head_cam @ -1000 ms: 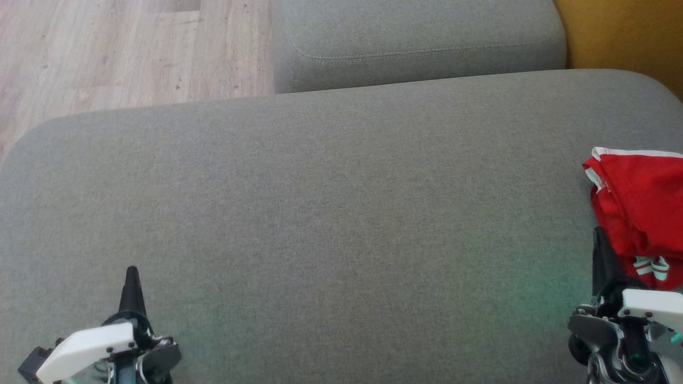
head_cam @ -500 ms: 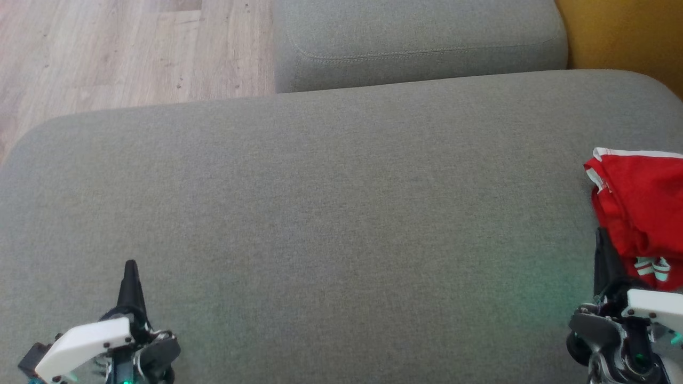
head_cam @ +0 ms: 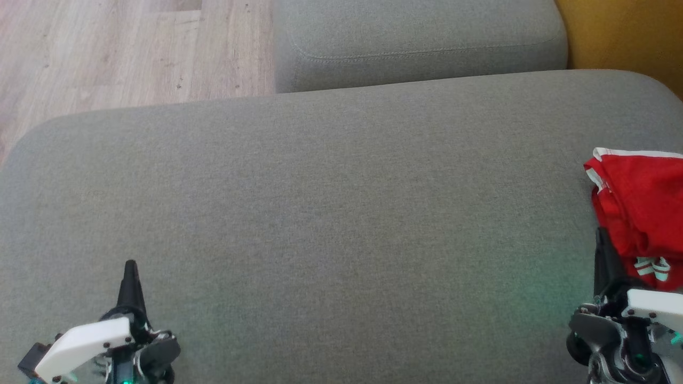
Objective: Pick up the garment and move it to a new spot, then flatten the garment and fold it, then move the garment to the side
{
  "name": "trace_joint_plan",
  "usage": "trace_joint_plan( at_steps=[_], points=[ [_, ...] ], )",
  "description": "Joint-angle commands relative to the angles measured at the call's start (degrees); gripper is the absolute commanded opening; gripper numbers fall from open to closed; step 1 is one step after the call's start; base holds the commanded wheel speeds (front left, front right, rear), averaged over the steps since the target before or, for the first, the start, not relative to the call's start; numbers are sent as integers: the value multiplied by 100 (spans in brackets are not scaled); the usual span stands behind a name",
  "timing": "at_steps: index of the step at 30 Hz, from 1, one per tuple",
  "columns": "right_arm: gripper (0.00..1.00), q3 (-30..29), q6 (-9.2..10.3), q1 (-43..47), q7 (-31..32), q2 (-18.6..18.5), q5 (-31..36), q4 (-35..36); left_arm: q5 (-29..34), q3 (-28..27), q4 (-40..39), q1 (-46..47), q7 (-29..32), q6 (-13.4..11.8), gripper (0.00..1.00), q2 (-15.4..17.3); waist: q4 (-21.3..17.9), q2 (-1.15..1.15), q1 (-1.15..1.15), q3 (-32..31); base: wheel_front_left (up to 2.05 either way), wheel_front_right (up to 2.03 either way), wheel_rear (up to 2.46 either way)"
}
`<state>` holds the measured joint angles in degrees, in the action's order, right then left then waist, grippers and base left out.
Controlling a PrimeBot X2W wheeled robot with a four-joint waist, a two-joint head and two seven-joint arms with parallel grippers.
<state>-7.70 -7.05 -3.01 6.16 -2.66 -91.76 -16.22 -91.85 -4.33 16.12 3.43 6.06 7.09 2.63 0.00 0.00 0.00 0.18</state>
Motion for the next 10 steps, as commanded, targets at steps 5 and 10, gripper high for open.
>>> trace_joint_plan(
  at_steps=[5,10],
  points=[
    [0,117,-44,-318,34,-21,-39,220,-31,-220,-206,277,44,40,0,25,0,0,0,0,0,0,0],
    [0,117,-44,-318,34,-21,-40,220,-31,-220,-206,276,44,40,0,25,0,0,0,0,0,0,0]
  ],
)
